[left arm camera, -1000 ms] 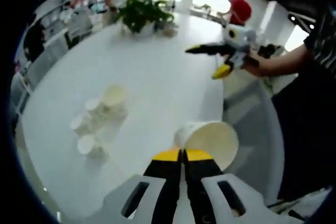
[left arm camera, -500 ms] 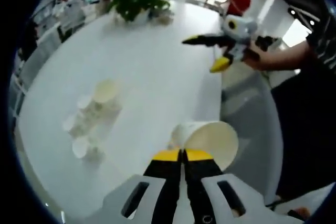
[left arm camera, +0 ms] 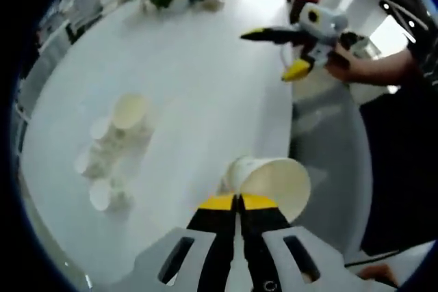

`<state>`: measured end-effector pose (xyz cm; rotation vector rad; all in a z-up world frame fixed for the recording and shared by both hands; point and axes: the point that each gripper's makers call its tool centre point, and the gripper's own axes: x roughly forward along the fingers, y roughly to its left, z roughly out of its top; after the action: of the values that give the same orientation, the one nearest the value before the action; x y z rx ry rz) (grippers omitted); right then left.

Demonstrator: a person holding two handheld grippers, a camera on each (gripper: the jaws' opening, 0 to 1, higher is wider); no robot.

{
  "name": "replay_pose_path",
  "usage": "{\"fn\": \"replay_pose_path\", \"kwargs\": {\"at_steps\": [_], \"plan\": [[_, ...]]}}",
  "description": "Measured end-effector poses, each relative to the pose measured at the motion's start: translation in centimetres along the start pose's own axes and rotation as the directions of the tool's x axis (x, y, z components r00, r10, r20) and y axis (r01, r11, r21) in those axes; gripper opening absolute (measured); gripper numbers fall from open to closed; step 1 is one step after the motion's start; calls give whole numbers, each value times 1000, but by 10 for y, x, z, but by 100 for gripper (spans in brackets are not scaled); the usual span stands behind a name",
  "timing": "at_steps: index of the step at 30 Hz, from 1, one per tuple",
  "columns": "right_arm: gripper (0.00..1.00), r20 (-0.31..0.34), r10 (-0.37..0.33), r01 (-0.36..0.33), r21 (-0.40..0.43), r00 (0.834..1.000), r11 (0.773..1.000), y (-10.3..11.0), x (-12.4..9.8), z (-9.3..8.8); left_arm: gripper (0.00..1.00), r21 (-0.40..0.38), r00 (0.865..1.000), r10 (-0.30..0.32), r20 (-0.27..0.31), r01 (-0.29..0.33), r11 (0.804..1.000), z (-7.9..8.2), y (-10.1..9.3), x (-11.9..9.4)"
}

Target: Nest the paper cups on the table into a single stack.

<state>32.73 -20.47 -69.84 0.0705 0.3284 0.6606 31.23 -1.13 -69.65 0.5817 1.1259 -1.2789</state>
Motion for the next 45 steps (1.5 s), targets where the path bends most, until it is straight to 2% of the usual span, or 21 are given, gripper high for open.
{"fn": "replay_pose_path", "kwargs": {"at_steps": [3,8,20,23,25,27,31,32,34,37,45], "plan": [[85,4,-3,3,3,1000,1000,-3,0,0,0,6,1000,-3,-5,3,1000,2,1,3],[85,3,-6,6,6,1000,1000,-5,-1,-2,0,6,999,-5,-53,6,1000,-5,3,10],[85,2,4,-4,7,1000,1000,-2,0,-3,0,7,995,8,-96,-8,1000,-5,1,25],[85,5,3,-3,9,1000,1000,-3,-1,-3,0,30,993,19,-118,-16,999,-6,1,29],[85,2,-1,1,8,1000,1000,-4,-1,-4,0,77,991,32,-130,-22,997,-7,1,32],[85,-3,2,-2,18,1000,1000,-3,-1,-6,0,74,990,31,-135,-22,997,-8,-1,36],[85,-1,-1,1,19,1000,1000,-2,-3,-7,0,100,991,36,-130,-23,995,-6,-3,40],[85,0,-1,1,20,1000,1000,-2,-3,-7,0,155,991,43,-125,-24,988,-5,1,41],[85,-4,-3,3,22,1000,1000,-3,-3,-9,0,211,991,55,-126,-27,977,-6,2,42],[85,0,-4,4,27,1000,1000,-4,-4,-9,0,207,990,49,-133,-21,978,-8,-1,45],[84,3,-7,7,37,1000,999,-7,-6,-9,1,216,993,54,-101,-31,976,-4,4,50]]}}
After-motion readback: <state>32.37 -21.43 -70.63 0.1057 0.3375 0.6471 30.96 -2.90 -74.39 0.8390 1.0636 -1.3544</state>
